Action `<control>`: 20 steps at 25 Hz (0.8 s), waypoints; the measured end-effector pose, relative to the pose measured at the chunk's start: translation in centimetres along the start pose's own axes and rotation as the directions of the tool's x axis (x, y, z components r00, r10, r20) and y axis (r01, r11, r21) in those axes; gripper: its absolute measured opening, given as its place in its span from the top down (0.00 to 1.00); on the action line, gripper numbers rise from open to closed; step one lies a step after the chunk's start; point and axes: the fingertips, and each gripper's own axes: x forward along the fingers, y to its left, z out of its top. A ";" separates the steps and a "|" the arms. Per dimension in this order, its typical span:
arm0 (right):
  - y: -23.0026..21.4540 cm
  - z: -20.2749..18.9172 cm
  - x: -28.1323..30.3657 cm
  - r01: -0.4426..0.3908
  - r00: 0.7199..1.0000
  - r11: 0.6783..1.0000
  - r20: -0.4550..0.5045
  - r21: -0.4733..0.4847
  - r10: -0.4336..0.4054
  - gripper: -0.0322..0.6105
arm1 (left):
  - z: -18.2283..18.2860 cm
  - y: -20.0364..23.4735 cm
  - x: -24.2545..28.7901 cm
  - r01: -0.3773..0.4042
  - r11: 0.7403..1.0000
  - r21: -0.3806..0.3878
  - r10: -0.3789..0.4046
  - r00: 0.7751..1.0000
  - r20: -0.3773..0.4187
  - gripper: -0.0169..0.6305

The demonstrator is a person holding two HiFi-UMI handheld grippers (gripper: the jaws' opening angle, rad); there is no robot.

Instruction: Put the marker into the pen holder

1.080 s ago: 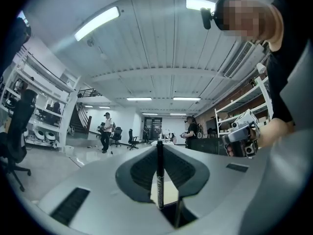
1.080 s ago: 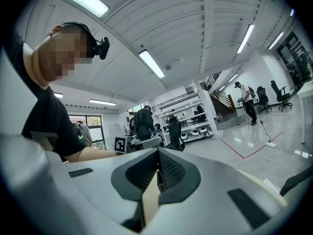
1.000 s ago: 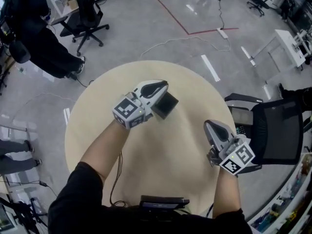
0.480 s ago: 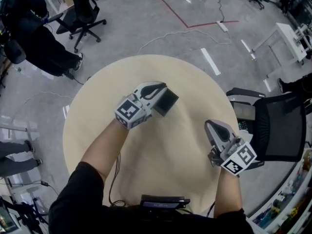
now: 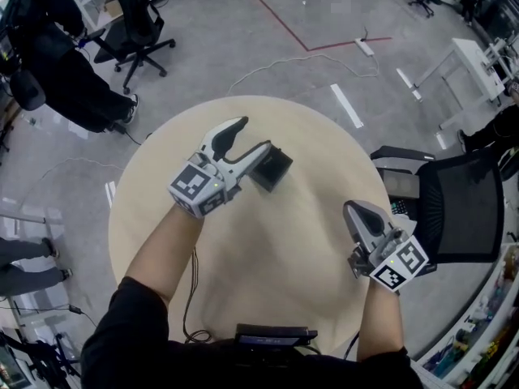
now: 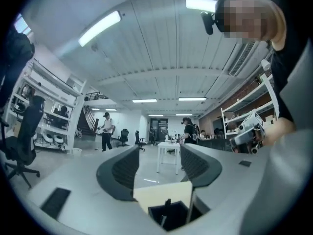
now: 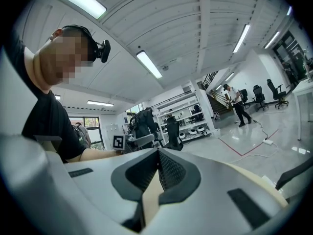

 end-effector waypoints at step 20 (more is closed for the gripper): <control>17.9 9.9 -7.9 0.110 0.993 0.983 0.064 -0.147 -0.101 0.95 | 18.9 -9.3 -29.6 -0.033 0.987 -0.160 0.051 0.993 0.110 0.98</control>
